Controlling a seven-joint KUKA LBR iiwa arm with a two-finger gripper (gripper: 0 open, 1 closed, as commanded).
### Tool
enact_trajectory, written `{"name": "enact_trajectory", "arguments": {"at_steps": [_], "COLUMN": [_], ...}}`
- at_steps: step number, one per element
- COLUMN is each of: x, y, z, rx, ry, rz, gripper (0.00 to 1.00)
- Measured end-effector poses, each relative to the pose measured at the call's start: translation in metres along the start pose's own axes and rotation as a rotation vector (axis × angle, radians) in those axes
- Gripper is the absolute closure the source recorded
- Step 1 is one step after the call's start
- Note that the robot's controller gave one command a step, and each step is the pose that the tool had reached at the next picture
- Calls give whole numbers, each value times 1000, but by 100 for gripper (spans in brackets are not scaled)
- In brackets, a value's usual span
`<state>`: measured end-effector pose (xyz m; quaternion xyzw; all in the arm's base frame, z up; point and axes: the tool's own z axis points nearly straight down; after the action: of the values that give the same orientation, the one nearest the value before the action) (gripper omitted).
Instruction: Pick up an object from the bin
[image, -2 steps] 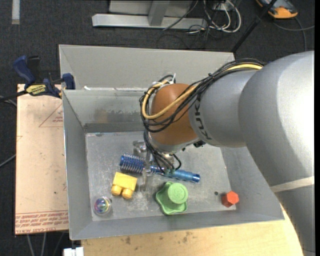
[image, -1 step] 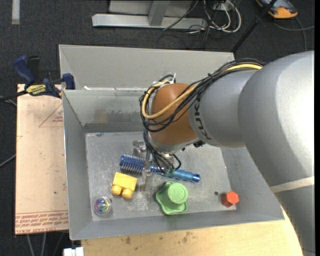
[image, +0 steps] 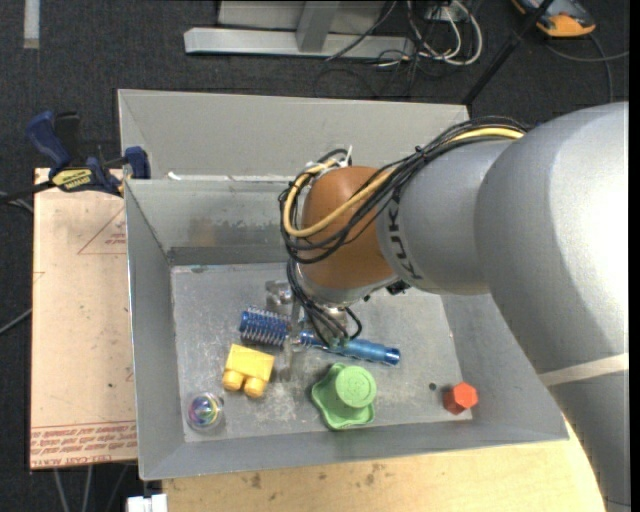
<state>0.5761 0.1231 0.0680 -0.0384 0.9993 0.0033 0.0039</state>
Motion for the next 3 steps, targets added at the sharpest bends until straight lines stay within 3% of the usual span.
{"name": "enact_trajectory", "arguments": {"at_steps": [1, 2, 3], "x": [0, 0, -3], "y": [0, 0, 1], "z": [0, 0, -77], "rx": [-2, -2, 4], "ry": [-1, -1, -1], "rz": [2, 2, 1], "gripper": [0, 100, 100]}}
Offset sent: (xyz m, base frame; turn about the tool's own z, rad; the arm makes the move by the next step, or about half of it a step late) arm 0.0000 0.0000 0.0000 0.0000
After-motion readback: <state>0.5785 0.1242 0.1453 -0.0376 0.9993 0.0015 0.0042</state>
